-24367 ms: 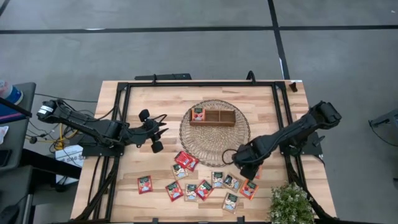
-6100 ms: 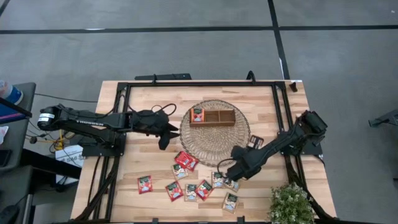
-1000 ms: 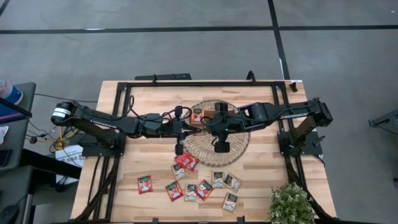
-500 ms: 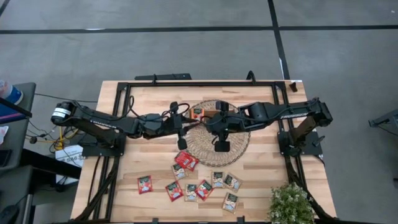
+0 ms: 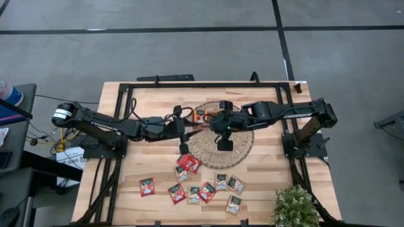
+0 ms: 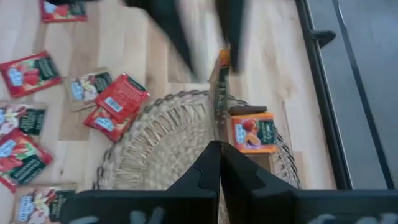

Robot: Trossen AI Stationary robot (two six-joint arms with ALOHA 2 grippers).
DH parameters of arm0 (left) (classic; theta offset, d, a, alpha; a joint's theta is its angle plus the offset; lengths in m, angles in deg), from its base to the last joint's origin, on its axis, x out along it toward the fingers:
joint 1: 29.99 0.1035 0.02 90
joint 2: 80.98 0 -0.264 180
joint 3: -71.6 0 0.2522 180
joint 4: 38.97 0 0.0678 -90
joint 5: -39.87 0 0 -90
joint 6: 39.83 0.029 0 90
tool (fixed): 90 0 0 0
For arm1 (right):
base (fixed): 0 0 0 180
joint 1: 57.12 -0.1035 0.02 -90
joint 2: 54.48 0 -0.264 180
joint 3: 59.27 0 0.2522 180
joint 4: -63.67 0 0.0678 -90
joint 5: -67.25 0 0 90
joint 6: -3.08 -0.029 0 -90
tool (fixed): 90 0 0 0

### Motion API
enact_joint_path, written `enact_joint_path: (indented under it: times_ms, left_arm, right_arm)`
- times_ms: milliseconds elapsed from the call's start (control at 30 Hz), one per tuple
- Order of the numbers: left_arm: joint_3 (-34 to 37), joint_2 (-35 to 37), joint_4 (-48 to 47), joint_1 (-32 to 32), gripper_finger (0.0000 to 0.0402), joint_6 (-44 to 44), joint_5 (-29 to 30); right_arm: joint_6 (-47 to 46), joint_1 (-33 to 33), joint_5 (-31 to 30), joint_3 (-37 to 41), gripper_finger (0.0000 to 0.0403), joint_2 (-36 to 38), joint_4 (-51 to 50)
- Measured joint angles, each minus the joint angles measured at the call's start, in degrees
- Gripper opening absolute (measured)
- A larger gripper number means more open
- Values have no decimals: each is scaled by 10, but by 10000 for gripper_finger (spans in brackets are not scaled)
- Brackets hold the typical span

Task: Pick & Place Tea
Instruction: Put the orange tea bag into the left section of the wooden organizer

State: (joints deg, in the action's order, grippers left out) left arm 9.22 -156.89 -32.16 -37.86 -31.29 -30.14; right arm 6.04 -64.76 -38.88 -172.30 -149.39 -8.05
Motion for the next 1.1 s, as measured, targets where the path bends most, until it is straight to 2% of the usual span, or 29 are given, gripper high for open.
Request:
enact_joint_path:
  times_ms: [100,267,467,567,767,933,1100]
  left_arm:
    - [0,1,-62,-22,121,-6,-28]
    - [0,16,-146,-58,133,-53,-15]
    - [2,88,-213,-80,133,-122,-11]
    - [29,141,-217,-83,133,-143,-9]
    - [143,260,-157,-83,133,-189,-11]
    - [248,327,-62,-83,133,-218,-21]
    - [272,355,-24,-72,133,-211,-24]
  right_arm:
    - [-1,17,25,0,0,0,-6]
    - [2,52,41,0,0,0,-7]
    - [15,104,96,48,0,0,41]
    - [29,129,119,85,0,0,79]
    - [65,176,175,162,0,0,216]
    - [66,214,223,181,0,-14,279]
    - [66,236,242,182,0,-61,284]
